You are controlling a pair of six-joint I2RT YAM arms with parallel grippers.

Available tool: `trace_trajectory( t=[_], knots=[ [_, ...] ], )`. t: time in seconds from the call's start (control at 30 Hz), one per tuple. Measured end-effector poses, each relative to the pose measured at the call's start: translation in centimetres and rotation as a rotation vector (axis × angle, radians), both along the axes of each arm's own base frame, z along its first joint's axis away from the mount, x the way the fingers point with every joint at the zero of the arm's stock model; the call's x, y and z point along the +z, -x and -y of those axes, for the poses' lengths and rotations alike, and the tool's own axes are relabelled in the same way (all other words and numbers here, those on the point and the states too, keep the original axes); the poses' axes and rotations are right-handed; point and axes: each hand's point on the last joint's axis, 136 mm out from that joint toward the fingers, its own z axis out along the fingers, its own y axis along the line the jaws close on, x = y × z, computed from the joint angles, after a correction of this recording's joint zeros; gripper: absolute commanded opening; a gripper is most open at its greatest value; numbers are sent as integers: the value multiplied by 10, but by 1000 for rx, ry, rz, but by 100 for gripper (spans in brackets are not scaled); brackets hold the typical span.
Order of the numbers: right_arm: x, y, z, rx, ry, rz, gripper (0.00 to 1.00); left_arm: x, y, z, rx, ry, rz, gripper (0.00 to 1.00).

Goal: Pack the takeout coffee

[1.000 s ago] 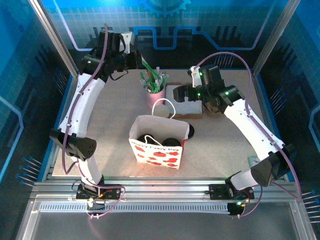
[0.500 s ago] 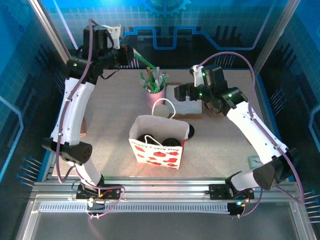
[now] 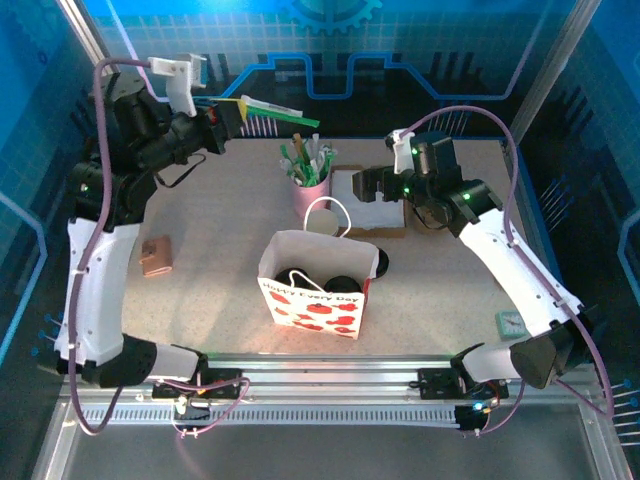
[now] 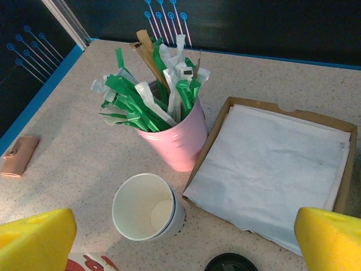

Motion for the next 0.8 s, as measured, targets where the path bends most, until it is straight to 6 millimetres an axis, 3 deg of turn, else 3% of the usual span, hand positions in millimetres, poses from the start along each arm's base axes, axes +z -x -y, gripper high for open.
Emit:
trace_trajectory(
  t=[0.17, 0.47, 0.6, 0.8],
  knots=[
    [-2, 1, 3, -6, 0, 1, 100, 17, 37, 0, -48, 35, 54, 0],
    [5, 3, 6, -19, -15, 18, 100, 46, 126, 0, -171, 94, 164, 0],
    [7, 3, 7, -25, -16, 21, 100, 43, 153, 2, -225, 101, 166, 0],
    [6, 6, 8, -27, -16, 21, 100, 22, 176, 5, -282, 95, 111, 0]
  ],
)
